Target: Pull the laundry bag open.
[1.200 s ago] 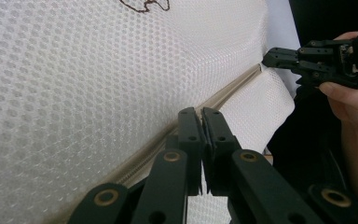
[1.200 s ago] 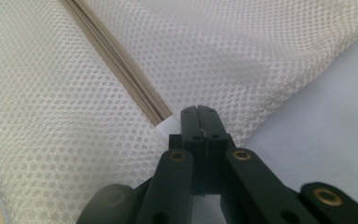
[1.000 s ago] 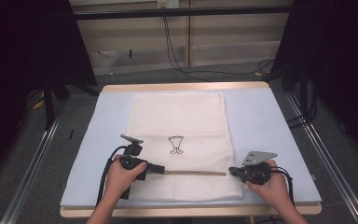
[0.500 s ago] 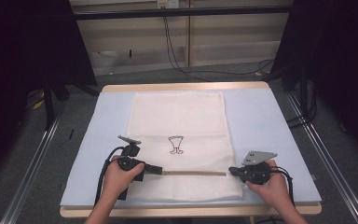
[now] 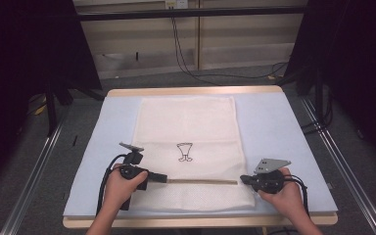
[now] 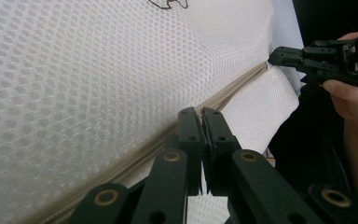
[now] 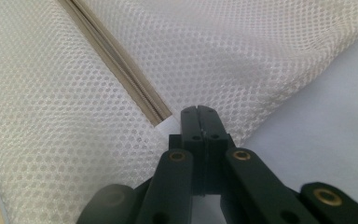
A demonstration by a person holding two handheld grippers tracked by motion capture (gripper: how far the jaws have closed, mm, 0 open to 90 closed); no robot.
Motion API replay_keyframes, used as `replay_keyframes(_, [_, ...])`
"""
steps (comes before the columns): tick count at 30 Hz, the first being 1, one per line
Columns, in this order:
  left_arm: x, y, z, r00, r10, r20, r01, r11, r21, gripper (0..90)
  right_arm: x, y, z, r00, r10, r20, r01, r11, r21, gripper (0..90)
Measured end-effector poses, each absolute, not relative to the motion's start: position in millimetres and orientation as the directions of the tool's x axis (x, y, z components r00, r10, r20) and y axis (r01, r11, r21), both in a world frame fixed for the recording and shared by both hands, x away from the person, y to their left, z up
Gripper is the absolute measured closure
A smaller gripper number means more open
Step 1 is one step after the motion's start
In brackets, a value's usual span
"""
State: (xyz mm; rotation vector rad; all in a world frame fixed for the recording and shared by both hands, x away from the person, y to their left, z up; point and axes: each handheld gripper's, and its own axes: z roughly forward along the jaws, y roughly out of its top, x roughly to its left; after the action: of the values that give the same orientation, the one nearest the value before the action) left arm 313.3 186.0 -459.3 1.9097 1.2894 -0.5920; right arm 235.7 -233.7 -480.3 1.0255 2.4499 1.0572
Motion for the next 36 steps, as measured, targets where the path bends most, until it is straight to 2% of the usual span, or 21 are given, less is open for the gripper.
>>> replay_keyframes(36, [308, 219, -457, 0.347, 0.605, -0.717, 0.935, -0.168, 0.311, 87.2, 236, -234, -480, -0.706, 0.708, 0.028, 0.504, 0.474, 0.722, 90.0])
